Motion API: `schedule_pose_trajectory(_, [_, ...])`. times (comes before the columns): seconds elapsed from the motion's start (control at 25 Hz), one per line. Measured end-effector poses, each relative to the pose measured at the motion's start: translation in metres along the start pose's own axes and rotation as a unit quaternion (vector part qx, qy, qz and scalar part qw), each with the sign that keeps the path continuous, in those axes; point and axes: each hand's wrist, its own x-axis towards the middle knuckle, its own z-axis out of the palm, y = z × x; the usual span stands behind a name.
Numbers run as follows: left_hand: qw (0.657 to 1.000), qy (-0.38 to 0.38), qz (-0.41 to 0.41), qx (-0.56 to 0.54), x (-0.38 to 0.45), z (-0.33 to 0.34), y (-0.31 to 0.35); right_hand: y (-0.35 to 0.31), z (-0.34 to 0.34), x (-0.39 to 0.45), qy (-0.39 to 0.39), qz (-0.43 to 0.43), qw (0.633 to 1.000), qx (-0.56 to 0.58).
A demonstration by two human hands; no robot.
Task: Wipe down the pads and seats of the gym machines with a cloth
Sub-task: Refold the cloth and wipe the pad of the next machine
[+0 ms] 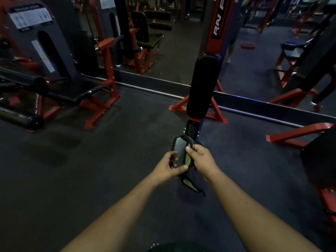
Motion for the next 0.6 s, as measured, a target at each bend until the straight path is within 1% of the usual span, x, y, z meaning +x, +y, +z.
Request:
schedule_pose_trajectory(0.04, [0.999, -0.007, 0.013, 0.032, 0.000, 0.005, -0.001, -0.002, -0.003, 0.004, -0.003, 0.006, 1.000, 0.024])
schedule_pose_trajectory(0.12, [0.992, 0.017, 0.037, 0.120, 0.010, 0.011, 0.004, -0.003, -0.007, 0.013, -0.003, 0.011, 1.000, 0.027])
schedule_pose_trajectory(0.16, [0.988, 0.031, 0.043, 0.144, 0.016, 0.012, 0.009, -0.001, -0.010, 0.018, 0.003, 0.014, 0.999, 0.031])
schedule_pose_trajectory(0.2, [0.988, 0.035, 0.045, 0.145, 0.021, 0.012, 0.013, -0.001, -0.013, 0.021, 0.014, 0.018, 0.999, 0.030])
schedule_pose_trajectory(0.24, [0.991, 0.033, 0.041, 0.122, 0.025, 0.011, 0.014, 0.000, -0.017, 0.024, 0.031, 0.021, 0.999, 0.028])
schedule_pose_trajectory(0.32, [0.998, 0.036, 0.012, 0.059, 0.034, 0.005, 0.011, 0.003, -0.028, 0.031, 0.072, 0.021, 0.997, -0.012])
schedule_pose_trajectory(0.4, [0.998, 0.064, -0.012, 0.009, 0.038, -0.002, 0.011, 0.007, -0.045, 0.038, 0.097, 0.031, 0.991, -0.084])
schedule_pose_trajectory(0.44, [0.995, 0.092, -0.020, -0.022, 0.040, -0.005, 0.011, 0.007, -0.052, 0.039, 0.097, 0.038, 0.986, -0.130])
schedule_pose_trajectory(0.52, [0.980, 0.173, -0.031, -0.099, 0.044, -0.013, 0.011, 0.006, -0.060, 0.041, 0.096, 0.052, 0.973, -0.202])
schedule_pose_trajectory(0.6, [0.961, 0.236, -0.049, -0.138, 0.050, -0.017, 0.011, 0.003, -0.063, 0.041, 0.098, 0.065, 0.976, -0.185])
